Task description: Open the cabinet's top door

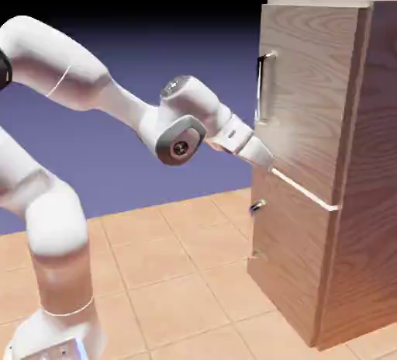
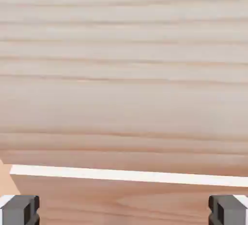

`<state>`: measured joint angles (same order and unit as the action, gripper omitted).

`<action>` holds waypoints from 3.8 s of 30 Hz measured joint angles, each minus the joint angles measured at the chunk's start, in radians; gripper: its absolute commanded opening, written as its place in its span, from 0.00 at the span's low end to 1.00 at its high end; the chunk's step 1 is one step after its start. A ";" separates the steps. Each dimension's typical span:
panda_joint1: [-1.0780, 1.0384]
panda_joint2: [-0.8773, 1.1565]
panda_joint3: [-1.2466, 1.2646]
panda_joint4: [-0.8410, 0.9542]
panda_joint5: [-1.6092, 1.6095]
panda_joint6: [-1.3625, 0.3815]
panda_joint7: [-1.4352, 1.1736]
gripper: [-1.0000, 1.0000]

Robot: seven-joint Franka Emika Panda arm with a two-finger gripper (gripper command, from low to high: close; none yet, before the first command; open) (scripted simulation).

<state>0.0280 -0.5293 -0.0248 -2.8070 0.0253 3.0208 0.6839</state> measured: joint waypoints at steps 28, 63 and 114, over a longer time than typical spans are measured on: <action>0.902 1.014 -1.015 0.024 0.899 -0.397 -0.479 0.50; 1.930 2.232 -2.196 0.040 2.054 -0.827 -1.000 0.50; 1.406 1.314 -2.770 0.212 1.510 -2.263 -1.855 0.00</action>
<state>1.4344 0.7847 -2.7944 -2.5945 1.5357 0.7581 -1.1711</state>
